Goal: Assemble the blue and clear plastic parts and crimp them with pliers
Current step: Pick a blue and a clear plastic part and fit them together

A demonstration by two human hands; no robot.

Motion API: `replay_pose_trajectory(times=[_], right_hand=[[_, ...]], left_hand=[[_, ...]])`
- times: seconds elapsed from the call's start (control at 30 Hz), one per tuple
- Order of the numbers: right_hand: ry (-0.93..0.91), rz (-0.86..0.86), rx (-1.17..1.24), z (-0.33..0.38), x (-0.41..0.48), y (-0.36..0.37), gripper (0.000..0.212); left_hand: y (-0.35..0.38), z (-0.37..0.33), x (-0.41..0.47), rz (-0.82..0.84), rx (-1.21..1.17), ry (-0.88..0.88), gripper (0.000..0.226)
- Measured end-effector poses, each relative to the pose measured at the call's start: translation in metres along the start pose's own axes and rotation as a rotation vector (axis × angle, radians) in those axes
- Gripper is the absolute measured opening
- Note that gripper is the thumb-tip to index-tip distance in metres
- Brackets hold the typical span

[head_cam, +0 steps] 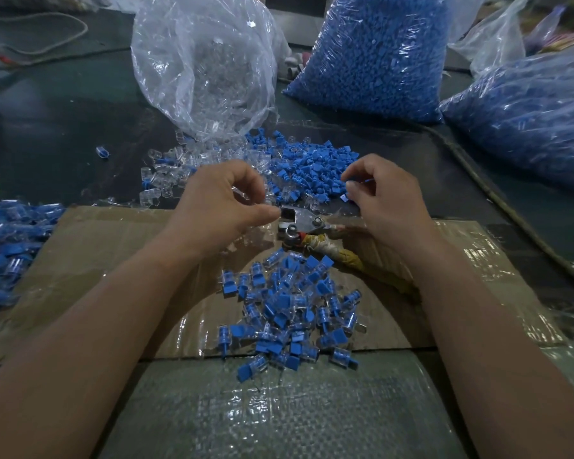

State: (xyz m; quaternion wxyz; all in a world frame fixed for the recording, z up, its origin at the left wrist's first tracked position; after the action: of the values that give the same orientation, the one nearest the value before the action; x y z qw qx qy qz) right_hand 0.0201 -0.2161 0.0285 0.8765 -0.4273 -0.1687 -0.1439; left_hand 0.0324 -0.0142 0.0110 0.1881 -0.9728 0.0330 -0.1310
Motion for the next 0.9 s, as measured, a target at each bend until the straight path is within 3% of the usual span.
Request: replay_pose_trajectory(times=[0.13,0.4,0.73,0.9], right_hand=[[0.009,-0.028,0.198,0.017,-0.010,-0.004,0.024],[0.000,-0.059,0.420,0.042,-0.026,-0.002,0.021],[-0.024,-0.046,0.381,0.049,-0.030,0.004,0.023],[-0.074,-0.058,0.313,0.051,-0.031,0.006,0.030]], left_hand=[[0.001,-0.002,-0.002,0.026,-0.147,-0.079,0.016],[-0.002,-0.011,-0.005,0.030,-0.336,-0.171,0.011],[0.010,-0.018,-0.010,0.124,-0.434,-0.186,0.011],[0.010,-0.022,-0.014,0.113,-0.375,-0.118,0.018]])
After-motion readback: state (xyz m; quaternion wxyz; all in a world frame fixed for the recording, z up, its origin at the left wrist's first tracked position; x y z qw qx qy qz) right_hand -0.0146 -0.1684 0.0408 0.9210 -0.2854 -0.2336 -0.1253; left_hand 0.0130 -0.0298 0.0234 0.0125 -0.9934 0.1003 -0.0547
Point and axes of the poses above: each hand's wrist, its own x-axis towards the middle knuckle, its own y-axis out of the palm, z = x × y, the point moved 3 cm from there along x, towards the middle knuckle, and after that the axes turned 5 degrees about -z, right-handed, at the moved point
